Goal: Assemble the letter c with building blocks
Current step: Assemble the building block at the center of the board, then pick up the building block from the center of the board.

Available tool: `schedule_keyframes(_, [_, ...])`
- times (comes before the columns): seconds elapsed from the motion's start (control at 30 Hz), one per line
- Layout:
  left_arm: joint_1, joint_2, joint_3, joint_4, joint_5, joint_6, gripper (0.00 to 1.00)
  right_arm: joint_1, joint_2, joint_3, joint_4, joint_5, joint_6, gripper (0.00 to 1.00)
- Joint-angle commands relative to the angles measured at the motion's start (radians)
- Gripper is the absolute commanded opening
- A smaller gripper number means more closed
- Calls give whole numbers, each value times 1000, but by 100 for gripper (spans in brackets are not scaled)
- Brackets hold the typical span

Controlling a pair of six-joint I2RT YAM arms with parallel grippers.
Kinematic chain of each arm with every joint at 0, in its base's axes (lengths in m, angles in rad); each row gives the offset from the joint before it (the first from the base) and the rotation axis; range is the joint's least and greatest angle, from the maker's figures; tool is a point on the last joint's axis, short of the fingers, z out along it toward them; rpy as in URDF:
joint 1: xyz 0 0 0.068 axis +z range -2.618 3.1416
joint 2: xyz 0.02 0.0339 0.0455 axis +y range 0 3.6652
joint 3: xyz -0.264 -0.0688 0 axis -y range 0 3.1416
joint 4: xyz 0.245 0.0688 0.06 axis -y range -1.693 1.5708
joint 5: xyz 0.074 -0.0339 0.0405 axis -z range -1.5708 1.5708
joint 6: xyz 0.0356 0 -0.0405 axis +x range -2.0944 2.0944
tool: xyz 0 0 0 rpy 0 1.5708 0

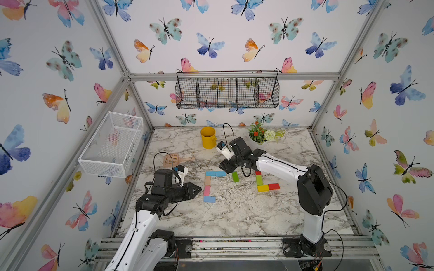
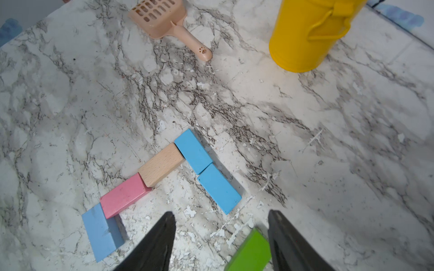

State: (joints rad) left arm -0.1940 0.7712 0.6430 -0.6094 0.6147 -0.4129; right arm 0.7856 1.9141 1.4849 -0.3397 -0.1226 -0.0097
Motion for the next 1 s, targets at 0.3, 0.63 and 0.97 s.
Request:
schedule_keyframes(0.3, [-4, -29, -9, 8, -9, -5, 27, -4, -4, 32, -242, 211, 375, 59])
schedule_keyframes(0.63, [-4, -35, -23, 25, 25, -4, 32, -13, 42, 56, -292, 233, 448, 58])
schedule_keyframes(0.97, [-4, -57, -23, 16, -38, -25, 29, -22, 68, 42, -250, 145, 487, 60])
